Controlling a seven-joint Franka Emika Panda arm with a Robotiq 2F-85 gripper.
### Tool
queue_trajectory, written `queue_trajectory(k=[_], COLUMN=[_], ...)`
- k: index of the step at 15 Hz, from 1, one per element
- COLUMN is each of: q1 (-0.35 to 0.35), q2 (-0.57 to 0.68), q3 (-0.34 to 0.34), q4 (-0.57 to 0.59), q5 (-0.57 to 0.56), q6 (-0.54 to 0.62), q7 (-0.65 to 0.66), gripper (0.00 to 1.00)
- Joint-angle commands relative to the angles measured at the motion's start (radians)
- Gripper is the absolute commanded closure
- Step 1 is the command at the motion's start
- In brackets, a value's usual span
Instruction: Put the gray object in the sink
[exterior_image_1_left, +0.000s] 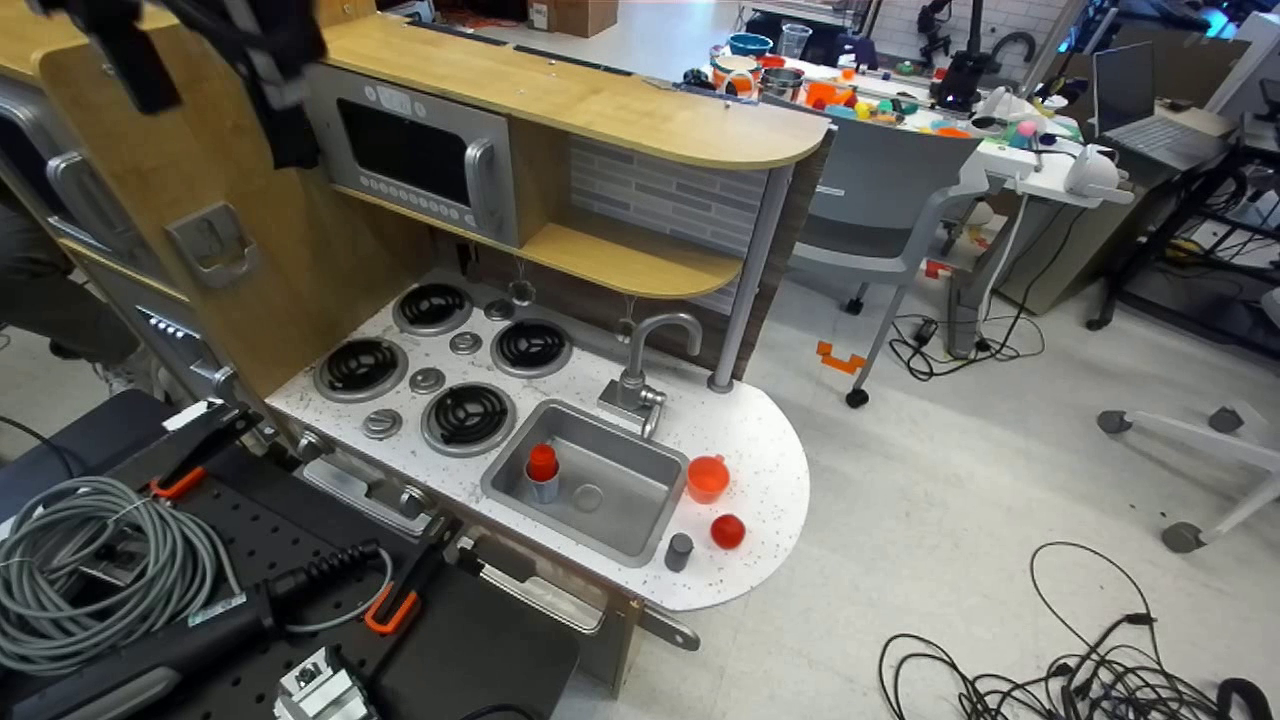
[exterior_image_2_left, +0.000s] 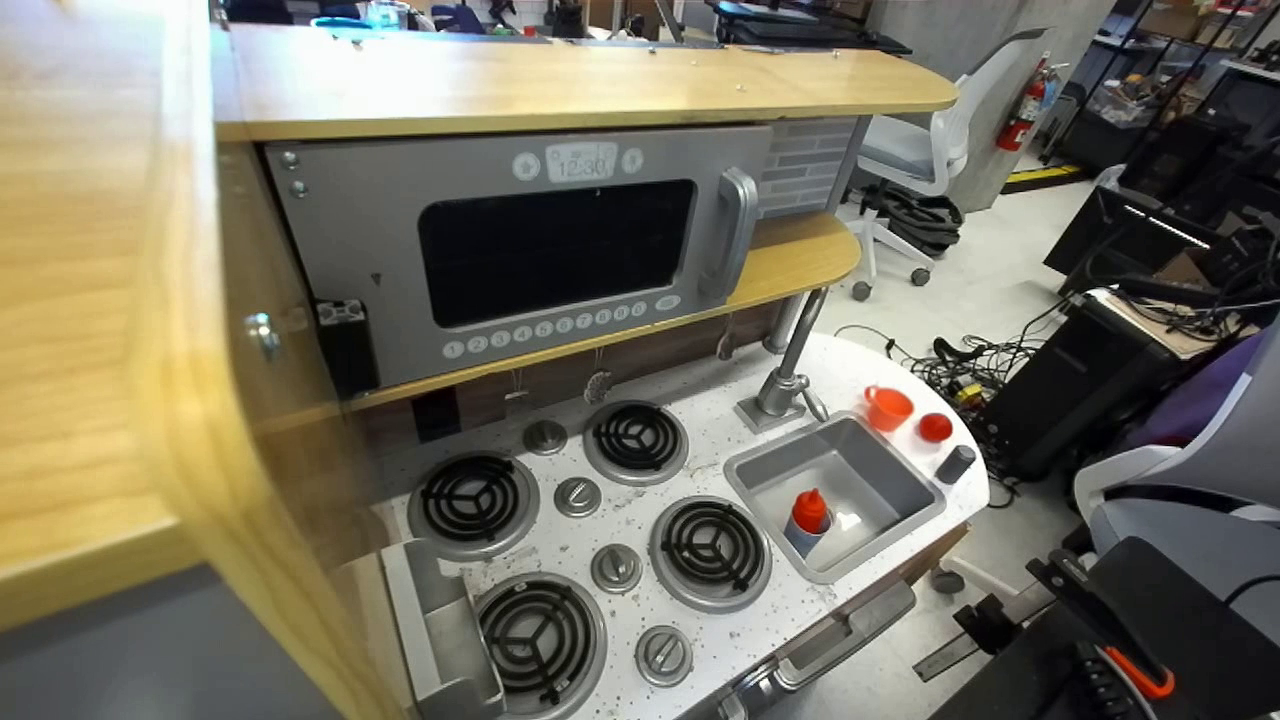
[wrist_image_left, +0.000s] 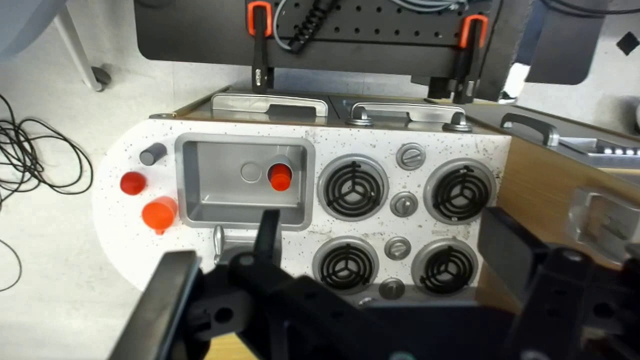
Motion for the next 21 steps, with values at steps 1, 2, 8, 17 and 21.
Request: queue_trajectory(k=[1, 2, 8, 17, 21], q1=[-0.013, -0.017, -0.056, -0.123, -0.164], q2=[0.209, 0.275, 0.552, 0.769, 0.828], q3=[-0.051, -0.061, -0.070, -0.074, -0.092], q4=[-0.023, -0.023, 0.029, 0.143, 0.213], q5=[-0.031, -0.037, -0.068, -0.082, -0.080], q6=[0.199, 0.254, 0.433, 0.482, 0.471], q7=[-0.083, -0.101, -0.155, -0.160, -0.154], gripper=[0.00, 0.00, 0.00, 0.00, 0.00])
